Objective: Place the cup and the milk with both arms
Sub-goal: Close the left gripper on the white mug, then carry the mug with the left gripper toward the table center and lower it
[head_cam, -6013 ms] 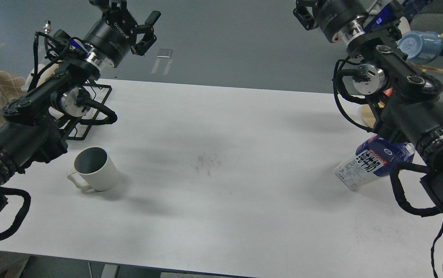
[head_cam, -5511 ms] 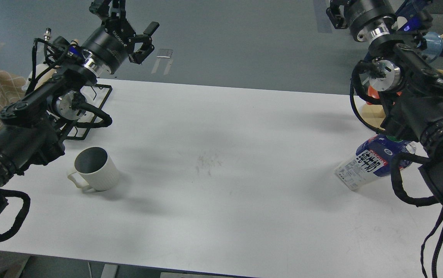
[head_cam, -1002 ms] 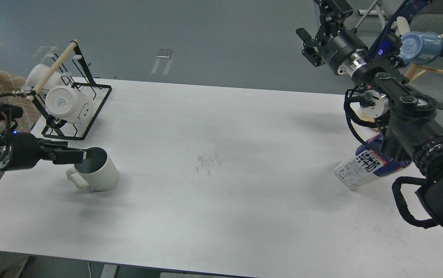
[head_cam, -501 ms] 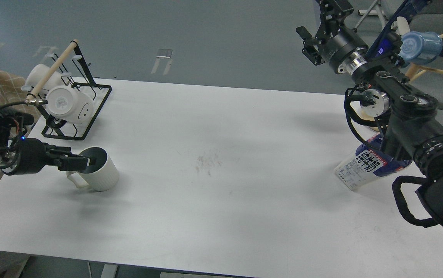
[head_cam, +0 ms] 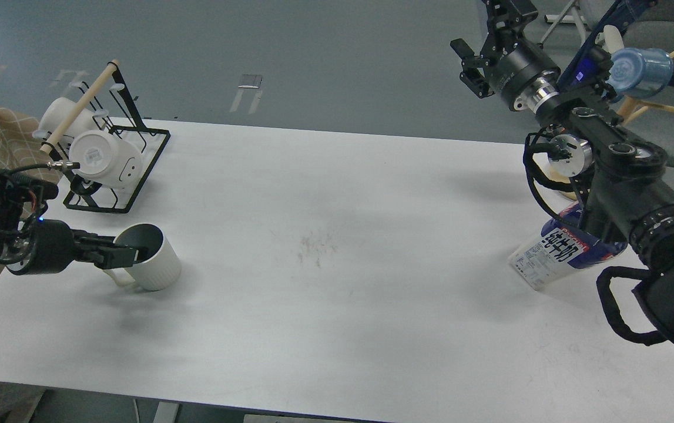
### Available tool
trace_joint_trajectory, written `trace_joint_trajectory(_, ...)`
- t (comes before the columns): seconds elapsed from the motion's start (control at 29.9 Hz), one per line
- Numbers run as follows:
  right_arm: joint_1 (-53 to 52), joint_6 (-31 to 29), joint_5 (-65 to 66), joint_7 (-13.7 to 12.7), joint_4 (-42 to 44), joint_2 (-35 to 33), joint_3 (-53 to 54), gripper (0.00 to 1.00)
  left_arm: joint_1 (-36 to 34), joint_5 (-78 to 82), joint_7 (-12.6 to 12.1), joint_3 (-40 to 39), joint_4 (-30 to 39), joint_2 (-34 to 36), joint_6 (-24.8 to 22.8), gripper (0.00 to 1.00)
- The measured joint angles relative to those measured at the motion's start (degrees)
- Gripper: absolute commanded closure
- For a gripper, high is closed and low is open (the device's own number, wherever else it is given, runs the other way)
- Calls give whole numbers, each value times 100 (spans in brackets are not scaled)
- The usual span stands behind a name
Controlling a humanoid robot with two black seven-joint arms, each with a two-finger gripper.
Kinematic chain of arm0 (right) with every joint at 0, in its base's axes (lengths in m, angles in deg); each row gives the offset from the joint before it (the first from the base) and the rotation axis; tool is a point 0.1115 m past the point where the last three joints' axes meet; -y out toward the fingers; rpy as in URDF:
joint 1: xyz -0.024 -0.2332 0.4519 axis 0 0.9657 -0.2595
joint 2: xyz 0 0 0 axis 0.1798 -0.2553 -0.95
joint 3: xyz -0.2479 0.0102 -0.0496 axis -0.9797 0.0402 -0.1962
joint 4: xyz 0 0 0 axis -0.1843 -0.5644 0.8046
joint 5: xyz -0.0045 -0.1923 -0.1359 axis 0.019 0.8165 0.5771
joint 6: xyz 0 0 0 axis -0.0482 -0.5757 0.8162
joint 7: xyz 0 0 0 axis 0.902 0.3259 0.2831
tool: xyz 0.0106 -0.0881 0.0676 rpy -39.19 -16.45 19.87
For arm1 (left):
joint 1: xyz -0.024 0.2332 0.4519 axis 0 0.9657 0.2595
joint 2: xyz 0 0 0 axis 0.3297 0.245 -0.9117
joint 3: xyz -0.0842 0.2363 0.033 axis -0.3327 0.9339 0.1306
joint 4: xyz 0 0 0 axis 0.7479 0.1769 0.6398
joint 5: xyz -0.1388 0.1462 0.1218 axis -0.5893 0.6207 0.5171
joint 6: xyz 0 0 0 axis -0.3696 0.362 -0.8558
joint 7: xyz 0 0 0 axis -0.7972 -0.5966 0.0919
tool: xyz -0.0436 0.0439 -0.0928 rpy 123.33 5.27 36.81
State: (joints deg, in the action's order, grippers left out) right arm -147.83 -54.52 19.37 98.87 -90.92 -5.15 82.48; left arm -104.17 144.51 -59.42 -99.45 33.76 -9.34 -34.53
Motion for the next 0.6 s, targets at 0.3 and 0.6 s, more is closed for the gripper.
trace_joint_trajectory(0.3,0,0,0,0,0,0,-7,0,-76,8,-110,-7,31,1,-3,100)
trace_joint_trajectory(0.6,6,0,0,0,1,0,-7,0,-250,2,-116,-15,583,52,-4,100)
